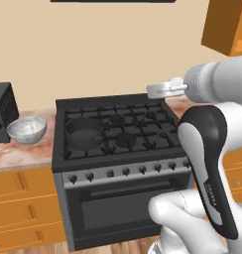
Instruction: Open the cabinet and move the ladle to the pot. Then close the cabinet.
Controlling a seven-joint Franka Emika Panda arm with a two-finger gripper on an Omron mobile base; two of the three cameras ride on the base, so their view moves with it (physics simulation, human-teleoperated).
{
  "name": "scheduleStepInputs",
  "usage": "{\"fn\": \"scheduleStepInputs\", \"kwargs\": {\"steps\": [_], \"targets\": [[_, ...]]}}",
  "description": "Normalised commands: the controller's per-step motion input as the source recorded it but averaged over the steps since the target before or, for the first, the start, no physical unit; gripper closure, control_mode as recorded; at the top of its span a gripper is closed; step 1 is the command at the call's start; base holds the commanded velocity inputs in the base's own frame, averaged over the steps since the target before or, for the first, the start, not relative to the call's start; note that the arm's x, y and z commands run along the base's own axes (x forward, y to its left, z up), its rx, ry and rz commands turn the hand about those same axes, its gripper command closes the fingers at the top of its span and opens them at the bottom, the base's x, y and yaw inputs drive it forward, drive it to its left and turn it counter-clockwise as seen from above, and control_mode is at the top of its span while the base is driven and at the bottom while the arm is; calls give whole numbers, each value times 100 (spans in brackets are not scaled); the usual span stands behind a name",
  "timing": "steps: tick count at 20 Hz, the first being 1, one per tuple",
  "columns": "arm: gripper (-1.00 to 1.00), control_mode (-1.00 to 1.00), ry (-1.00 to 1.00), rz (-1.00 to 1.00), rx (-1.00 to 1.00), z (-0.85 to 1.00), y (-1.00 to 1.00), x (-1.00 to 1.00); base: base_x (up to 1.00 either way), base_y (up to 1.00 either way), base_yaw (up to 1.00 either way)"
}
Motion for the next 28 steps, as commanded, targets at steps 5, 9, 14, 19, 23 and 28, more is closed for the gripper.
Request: {"fn": "scheduleStepInputs", "kwargs": {"steps": [5, 9, 14, 19, 23, 28], "targets": [[100, 100, 0, 0, 0, 0, 0, 0, 16, 57, 0], [100, 100, 0, 0, 0, 0, 0, 0, 26, 56, 0], [100, 100, 0, 0, 0, 0, 0, 0, 46, 37, 0], [100, 100, 0, 0, 0, 0, 0, 0, 60, 19, 0], [100, 100, 0, 0, 0, 0, 0, 0, 62, 8, 0], [100, 100, 0, 0, 0, 0, 0, 0, 50, 21, 0]]}}
